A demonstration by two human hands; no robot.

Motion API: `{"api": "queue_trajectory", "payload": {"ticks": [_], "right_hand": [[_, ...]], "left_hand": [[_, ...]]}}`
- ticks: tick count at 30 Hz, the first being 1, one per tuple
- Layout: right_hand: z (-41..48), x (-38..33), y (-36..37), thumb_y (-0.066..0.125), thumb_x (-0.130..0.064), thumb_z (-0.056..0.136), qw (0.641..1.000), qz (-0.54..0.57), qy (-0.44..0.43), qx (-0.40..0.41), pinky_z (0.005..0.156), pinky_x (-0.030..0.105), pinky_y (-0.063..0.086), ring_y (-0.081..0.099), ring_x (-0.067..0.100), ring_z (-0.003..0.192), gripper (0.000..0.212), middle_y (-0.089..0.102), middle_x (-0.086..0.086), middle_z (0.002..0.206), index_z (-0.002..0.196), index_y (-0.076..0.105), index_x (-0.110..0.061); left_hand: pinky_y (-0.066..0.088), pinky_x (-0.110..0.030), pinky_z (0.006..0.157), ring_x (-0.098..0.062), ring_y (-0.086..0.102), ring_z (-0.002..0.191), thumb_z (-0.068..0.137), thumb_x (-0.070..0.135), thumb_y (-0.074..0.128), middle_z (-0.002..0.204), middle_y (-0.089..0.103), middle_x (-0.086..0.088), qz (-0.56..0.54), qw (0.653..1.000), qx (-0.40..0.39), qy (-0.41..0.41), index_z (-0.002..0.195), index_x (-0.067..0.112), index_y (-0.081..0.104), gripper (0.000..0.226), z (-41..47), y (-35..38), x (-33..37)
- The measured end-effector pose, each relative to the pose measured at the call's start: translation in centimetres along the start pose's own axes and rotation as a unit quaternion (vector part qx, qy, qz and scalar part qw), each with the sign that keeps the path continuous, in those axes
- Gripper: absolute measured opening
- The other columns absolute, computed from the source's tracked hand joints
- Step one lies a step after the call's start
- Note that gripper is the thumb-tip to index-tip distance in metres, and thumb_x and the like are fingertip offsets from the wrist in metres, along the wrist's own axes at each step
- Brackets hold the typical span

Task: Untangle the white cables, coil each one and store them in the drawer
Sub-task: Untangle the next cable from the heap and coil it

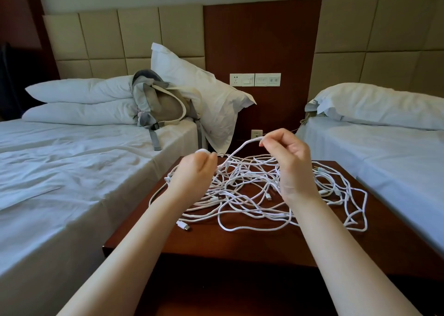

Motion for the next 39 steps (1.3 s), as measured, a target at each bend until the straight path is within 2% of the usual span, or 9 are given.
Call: {"api": "queue_trajectory", "payload": {"ticks": [6,11,16,19,22,27,31,34,39], "right_hand": [[0.5,0.1,-1.1,0.058,-0.012,0.092,0.996,-0.006,-0.011,0.087,0.061,0.009,0.039,0.043,-0.002,0.061,0.021,0.053,-0.019,0.061,0.076,0.064,-0.024],[0.1,1.1,-0.9,0.056,-0.017,0.094,0.993,-0.057,-0.014,0.099,0.05,0.013,0.031,0.036,0.001,0.051,0.018,0.048,-0.017,0.054,0.08,0.063,-0.025],[-1.0,3.0,1.0,0.063,-0.016,0.088,0.995,-0.095,0.013,-0.01,0.053,0.017,0.034,0.042,0.001,0.053,0.022,0.052,-0.015,0.053,0.072,0.065,-0.03],[-1.8,4.2,2.0,0.061,-0.029,0.076,0.987,-0.098,0.065,-0.106,0.057,0.025,0.038,0.045,0.008,0.059,0.018,0.053,-0.014,0.054,0.059,0.064,-0.035],[-2.5,4.4,2.8,0.059,-0.009,0.091,0.965,-0.138,0.087,-0.203,0.049,0.018,0.029,0.034,0.005,0.046,0.033,0.04,-0.011,0.046,0.061,0.059,-0.023],[-2.8,3.9,3.6,0.057,-0.018,0.093,0.938,-0.192,0.093,-0.275,0.051,0.014,0.032,0.04,0.003,0.045,0.031,0.044,-0.011,0.046,0.063,0.062,-0.018],[-2.3,4.7,2.3,0.058,-0.018,0.091,0.948,-0.268,0.063,-0.157,0.051,0.022,0.03,0.038,0.005,0.048,0.037,0.045,0.0,0.051,0.058,0.053,-0.001],[-2.0,4.5,1.3,0.057,-0.02,0.092,0.968,-0.252,0.009,-0.02,0.051,0.018,0.03,0.039,0.008,0.052,0.036,0.045,0.001,0.052,0.061,0.052,-0.002],[-1.9,2.9,1.6,0.051,-0.02,0.097,0.992,-0.122,-0.017,0.027,0.06,0.01,0.038,0.052,0.015,0.064,0.021,0.06,0.009,0.072,0.082,0.062,-0.01]], "left_hand": [[0.02,-0.023,0.047,-0.012,0.023,0.047,0.092,0.033,0.039,0.05,0.03,0.001,-0.211,0.924,-0.319,-0.003,0.054,0.012,0.039,0.044,-1.8,2.1,3.0],[0.028,-0.02,0.05,-0.013,0.032,0.049,0.083,0.019,0.042,0.053,0.038,0.003,-0.269,0.856,-0.441,-0.02,0.059,0.014,0.05,0.026,-2.9,2.7,4.1],[0.032,-0.018,0.048,-0.01,0.036,0.047,0.082,0.016,0.042,0.052,0.04,0.002,-0.391,0.794,-0.465,-0.031,0.064,0.012,0.06,0.026,-3.3,2.4,5.4],[0.032,-0.019,0.047,-0.01,0.034,0.047,0.078,0.015,0.045,0.052,0.038,0.001,-0.496,0.768,-0.405,-0.014,0.064,0.01,0.056,0.019,-2.5,1.5,5.7],[0.035,-0.018,0.046,-0.01,0.037,0.047,0.083,0.014,0.036,0.053,0.04,0.001,-0.579,0.757,-0.302,-0.024,0.062,0.012,0.057,0.03,-0.9,0.4,4.6],[0.036,-0.019,0.049,-0.011,0.041,0.049,0.095,0.007,0.031,0.052,0.045,0.001,-0.575,0.817,-0.041,-0.037,0.069,0.009,0.049,0.031,1.2,-1.6,1.9],[0.04,-0.027,0.06,-0.016,0.047,0.058,0.086,0.013,0.04,0.056,0.052,0.003,-0.368,0.922,0.119,-0.002,0.052,0.024,0.059,0.04,1.8,-3.4,-0.1],[0.048,-0.039,0.072,-0.024,0.057,0.069,0.096,0.008,0.039,0.07,0.059,-0.008,-0.223,0.962,0.159,-0.013,0.061,0.012,0.06,0.04,1.4,-3.3,-0.5],[0.04,-0.028,0.067,-0.017,0.05,0.069,0.098,0.013,0.038,0.073,0.054,-0.007,0.05,0.993,0.091,0.059,0.076,-0.001,0.058,0.033,0.5,-1.8,0.4]]}}
Point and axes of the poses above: each hand's wrist, its own z-axis towards the middle knuckle, its own y-axis out of the palm, x = y × z, the point moved 3 cm from there along z, towards the middle knuckle
